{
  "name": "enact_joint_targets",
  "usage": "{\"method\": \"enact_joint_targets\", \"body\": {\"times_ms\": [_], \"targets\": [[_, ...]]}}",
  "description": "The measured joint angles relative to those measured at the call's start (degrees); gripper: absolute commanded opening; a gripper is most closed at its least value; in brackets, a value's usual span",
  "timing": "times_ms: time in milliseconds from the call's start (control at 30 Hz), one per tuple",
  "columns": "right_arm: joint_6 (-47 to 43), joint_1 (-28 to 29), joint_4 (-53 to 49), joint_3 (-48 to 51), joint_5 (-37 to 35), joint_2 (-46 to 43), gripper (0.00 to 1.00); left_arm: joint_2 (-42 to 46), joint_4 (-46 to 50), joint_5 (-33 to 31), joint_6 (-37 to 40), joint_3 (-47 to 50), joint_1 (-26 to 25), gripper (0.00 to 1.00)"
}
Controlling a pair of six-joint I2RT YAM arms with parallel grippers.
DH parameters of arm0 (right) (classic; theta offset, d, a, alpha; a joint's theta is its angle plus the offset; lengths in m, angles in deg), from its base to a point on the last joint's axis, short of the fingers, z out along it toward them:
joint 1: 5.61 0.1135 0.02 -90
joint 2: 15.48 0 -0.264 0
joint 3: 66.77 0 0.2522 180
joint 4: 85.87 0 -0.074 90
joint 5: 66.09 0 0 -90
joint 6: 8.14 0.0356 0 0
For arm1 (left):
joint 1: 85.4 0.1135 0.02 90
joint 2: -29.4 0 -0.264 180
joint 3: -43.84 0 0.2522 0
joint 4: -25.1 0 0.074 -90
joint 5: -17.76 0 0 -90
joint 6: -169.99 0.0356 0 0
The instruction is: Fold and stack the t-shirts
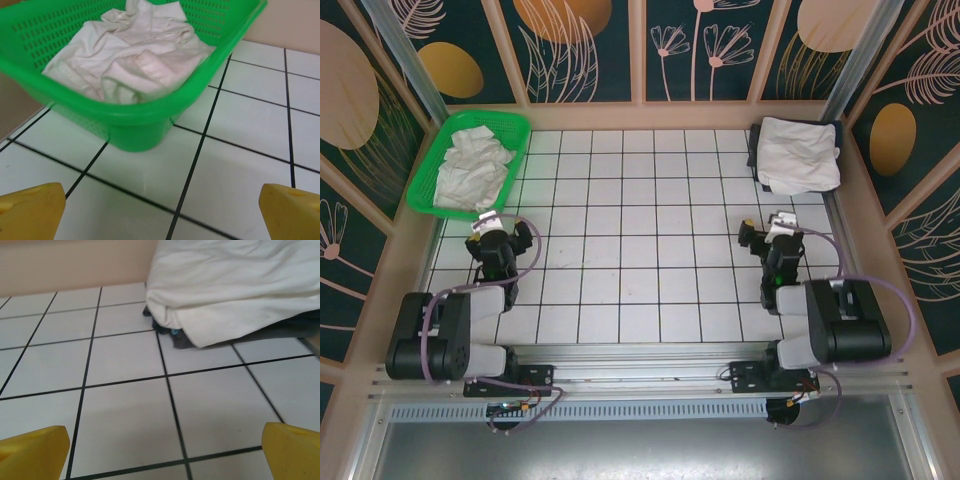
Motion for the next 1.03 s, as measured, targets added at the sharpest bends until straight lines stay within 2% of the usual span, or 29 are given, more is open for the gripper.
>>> {"method": "enact_joint_targets", "body": {"times_ms": [100, 200, 400, 1033], "targets": [[0.4, -1.3, 2.5, -1.6, 2.9, 3.3, 0.99, -3.2, -4.1, 3.6, 1.7, -1.9, 0.6, 0.99], [0.8, -3.1, 10.7, 1.6, 4.0, 4.9, 0.99, -5.0, -8.1, 7.2, 3.3, -1.8, 0.7, 0.99], [1.5, -3.3, 13.5, 2.6, 5.5, 5.8, 0.99, -6.5, -18.8, 12.6, 5.7, 3.3, 0.7, 0.99], [1.6, -3.3, 14.8, 2.5, 5.5, 5.8, 0.99, -7.0, -23.4, 14.6, 6.9, 4.2, 0.7, 0.99]]}}
